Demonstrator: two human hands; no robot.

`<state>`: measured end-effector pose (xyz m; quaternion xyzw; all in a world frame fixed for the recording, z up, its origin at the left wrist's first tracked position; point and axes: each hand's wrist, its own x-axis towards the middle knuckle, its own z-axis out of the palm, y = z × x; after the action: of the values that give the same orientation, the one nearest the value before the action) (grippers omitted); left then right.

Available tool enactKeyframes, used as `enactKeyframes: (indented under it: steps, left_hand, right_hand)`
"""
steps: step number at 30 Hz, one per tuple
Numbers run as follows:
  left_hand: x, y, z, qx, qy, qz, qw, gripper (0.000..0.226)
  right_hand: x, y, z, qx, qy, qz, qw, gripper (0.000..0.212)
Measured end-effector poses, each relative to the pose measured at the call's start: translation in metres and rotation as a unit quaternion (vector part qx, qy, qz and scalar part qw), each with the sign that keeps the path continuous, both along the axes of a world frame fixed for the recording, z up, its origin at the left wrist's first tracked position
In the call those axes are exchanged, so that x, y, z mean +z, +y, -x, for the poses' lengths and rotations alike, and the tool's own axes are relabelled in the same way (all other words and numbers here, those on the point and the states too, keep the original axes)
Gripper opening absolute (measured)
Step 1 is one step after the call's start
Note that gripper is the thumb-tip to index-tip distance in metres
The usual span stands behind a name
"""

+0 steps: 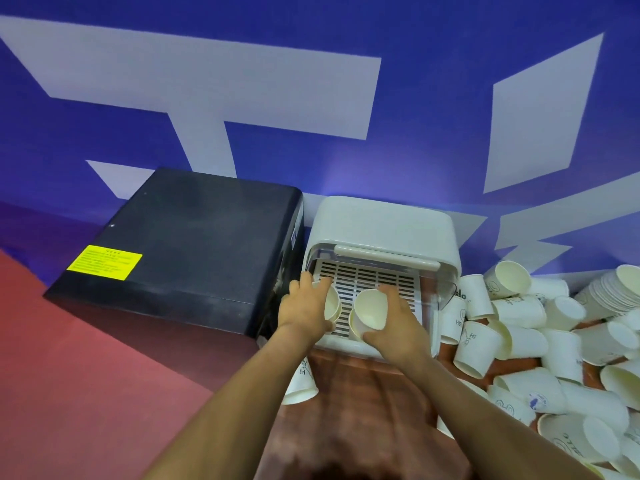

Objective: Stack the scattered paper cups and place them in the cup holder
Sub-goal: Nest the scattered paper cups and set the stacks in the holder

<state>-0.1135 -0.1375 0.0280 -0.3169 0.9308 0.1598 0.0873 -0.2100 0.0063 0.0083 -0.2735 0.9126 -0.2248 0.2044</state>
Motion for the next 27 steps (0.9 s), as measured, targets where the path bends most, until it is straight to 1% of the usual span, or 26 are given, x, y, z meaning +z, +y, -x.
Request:
enactKeyframes:
  steps: [4, 8, 11, 13, 15, 17, 20, 23, 27]
  left_hand:
    - [-0.009, 0.000, 0.002, -0.002, -0.018, -0.001, 1.000, 0.086]
    - [-0.017, 0.001, 0.003, -0.039, -0.063, -0.025, 0.997, 0.098]
    - [-0.014, 0.004, 0.001, -0.051, -0.080, -0.054, 0.994, 0.101]
    - [-0.010, 0.007, -0.001, -0.052, -0.062, -0.054, 0.995, 0.099]
    - [-0.002, 0.009, -0.006, -0.055, -0.036, -0.054, 0.996, 0.097]
    - [0.008, 0.013, -0.012, -0.059, -0.007, -0.064, 0.996, 0.095]
    - [0.022, 0.023, -0.025, -0.066, 0.029, -0.073, 0.995, 0.089]
    - [0.036, 0.035, -0.044, -0.075, 0.042, -0.079, 0.993, 0.084]
    - [0.048, 0.050, -0.070, -0.081, 0.064, -0.088, 0.991, 0.074]
  right_hand:
    - [-0.005, 0.001, 0.004, 0.027, 0.017, -0.039, 0.999, 0.087]
    - [-0.011, 0.004, 0.008, 0.064, 0.027, -0.103, 0.992, 0.095]
    - [-0.011, 0.008, 0.010, 0.079, 0.004, -0.099, 0.992, 0.101]
    - [-0.009, 0.014, 0.010, 0.083, -0.011, -0.082, 0.993, 0.102]
    - [-0.005, 0.022, 0.008, 0.084, -0.022, -0.042, 0.995, 0.098]
    - [0.002, 0.033, 0.005, 0.092, -0.051, -0.016, 0.994, 0.090]
    - [0.010, 0.053, -0.008, 0.115, -0.074, -0.014, 0.991, 0.081]
    - [0.015, 0.074, -0.026, 0.119, -0.066, -0.008, 0.991, 0.073]
    - [0.020, 0.094, -0.051, 0.113, -0.061, -0.009, 0.992, 0.069]
